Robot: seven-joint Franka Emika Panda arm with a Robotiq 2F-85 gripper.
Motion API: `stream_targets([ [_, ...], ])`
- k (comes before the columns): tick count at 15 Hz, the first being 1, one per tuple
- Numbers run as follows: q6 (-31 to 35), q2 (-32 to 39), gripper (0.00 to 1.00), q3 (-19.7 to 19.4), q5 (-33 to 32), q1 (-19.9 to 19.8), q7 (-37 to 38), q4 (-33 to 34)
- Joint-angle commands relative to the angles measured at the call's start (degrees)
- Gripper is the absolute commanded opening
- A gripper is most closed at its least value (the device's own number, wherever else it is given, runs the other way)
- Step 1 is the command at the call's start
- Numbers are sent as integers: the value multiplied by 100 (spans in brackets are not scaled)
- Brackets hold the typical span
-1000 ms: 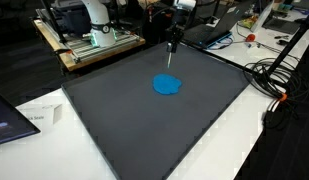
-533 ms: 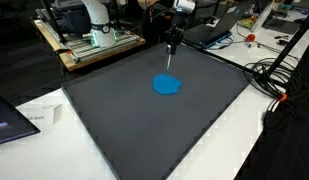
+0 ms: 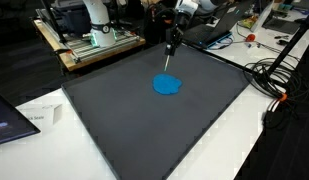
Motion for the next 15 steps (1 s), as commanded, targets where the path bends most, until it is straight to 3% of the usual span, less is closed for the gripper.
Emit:
stream_targets([
  [1, 174, 503, 3, -913, 275, 788, -217, 458],
  [2, 177, 529, 3, -790, 74, 738, -118, 433],
  [3, 177, 646, 3, -1008, 255, 911, -300, 597],
  [9, 177, 851, 3, -868, 184, 790, -379, 876],
  [15, 177, 1130, 3, -1019, 184, 864, -332, 956],
])
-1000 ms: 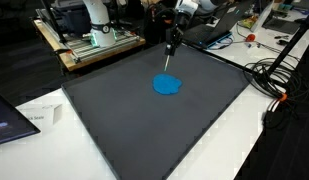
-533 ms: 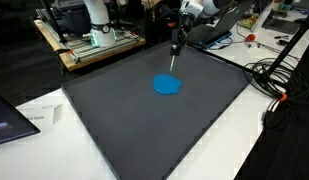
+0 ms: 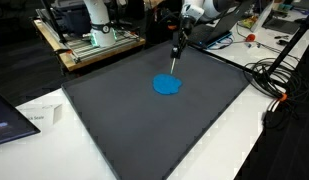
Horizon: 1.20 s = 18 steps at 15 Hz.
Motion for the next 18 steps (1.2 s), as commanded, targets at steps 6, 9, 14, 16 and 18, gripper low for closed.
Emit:
stream_targets([
  [6, 177, 442, 3, -188, 120, 58, -69, 392],
  [9, 176, 228, 3, -44, 121, -41, -154, 452],
  [14, 145, -303, 3, 545, 120, -470, -430, 522],
  [16, 146, -463, 3, 903, 119, -733, -614, 639],
  [18, 146, -612, 3, 1278, 122, -1050, -757, 702],
])
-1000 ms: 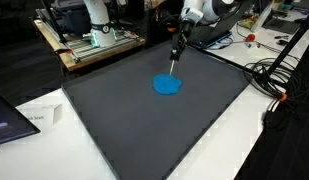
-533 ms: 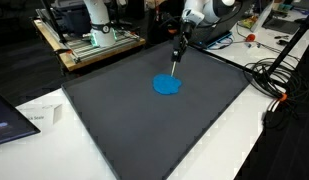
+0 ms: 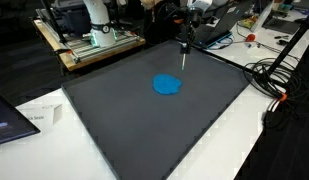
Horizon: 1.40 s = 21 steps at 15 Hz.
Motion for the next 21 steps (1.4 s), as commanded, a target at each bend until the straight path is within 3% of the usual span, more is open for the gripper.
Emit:
stream_targets([
  [1, 134, -336, 3, 728, 118, -667, -466, 162],
  [2, 69, -426, 3, 902, 122, -851, -510, 91],
  [3, 93, -586, 3, 1695, -387, -1414, -249, -101],
  [7, -92, -736, 3, 2776, -460, -2518, -441, -299],
  [12, -435, -923, 3, 3509, -247, -3579, -868, -603],
  [19, -1136, -1221, 3, 4135, 311, -4718, -1685, -1169],
  [20, -1180, -1174, 3, 4662, 24, -5160, -1572, -1309],
  [21, -1295, -1198, 3, 4870, 25, -5418, -1646, -1424],
])
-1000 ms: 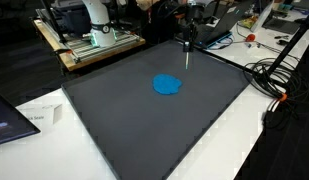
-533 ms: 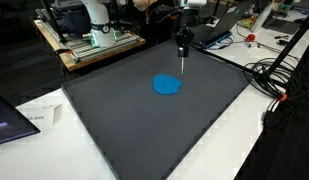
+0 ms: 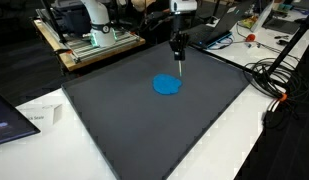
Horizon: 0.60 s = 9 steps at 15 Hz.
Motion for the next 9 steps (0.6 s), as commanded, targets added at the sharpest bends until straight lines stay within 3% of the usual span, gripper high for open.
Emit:
stream_targets([
  [1, -454, -306, 3, 817, 194, -1007, -419, -640],
  [9, -932, 182, 3, 3132, -395, -3326, -435, -1500],
])
